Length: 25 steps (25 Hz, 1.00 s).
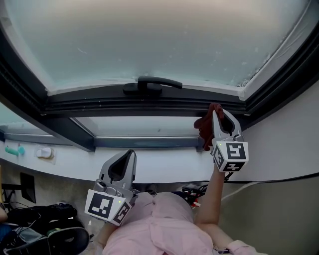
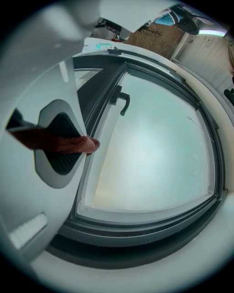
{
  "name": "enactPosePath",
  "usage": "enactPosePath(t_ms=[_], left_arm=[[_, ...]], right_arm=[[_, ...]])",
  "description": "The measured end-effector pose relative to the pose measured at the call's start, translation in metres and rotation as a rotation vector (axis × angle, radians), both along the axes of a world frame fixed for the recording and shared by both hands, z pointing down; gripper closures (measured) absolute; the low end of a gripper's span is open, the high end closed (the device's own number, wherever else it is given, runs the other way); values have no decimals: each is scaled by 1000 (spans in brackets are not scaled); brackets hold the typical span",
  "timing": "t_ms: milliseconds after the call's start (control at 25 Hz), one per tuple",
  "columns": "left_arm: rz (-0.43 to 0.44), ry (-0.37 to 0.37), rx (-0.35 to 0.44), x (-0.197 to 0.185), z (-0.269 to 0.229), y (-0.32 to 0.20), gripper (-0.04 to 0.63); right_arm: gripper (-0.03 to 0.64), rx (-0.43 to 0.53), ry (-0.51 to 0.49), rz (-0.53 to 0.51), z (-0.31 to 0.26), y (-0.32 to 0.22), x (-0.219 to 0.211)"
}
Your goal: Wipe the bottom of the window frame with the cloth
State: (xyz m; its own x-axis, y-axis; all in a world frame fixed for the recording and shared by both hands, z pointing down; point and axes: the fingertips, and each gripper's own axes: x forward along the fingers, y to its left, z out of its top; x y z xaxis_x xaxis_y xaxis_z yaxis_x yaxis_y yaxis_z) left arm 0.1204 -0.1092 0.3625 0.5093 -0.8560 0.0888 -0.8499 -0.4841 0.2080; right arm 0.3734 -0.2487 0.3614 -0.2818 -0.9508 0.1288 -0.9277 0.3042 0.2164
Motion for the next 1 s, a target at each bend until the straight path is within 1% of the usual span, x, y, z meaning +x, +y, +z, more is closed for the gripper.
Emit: enactPosePath(t_ms=[240, 1000], left_arm=[[-3, 8, 1, -3, -2, 2, 597], [-18, 15, 3, -8, 0, 8, 598]], right_arm=[[568, -6, -3, 29, -1, 0, 10], [568, -12, -9, 168, 1, -1, 59]])
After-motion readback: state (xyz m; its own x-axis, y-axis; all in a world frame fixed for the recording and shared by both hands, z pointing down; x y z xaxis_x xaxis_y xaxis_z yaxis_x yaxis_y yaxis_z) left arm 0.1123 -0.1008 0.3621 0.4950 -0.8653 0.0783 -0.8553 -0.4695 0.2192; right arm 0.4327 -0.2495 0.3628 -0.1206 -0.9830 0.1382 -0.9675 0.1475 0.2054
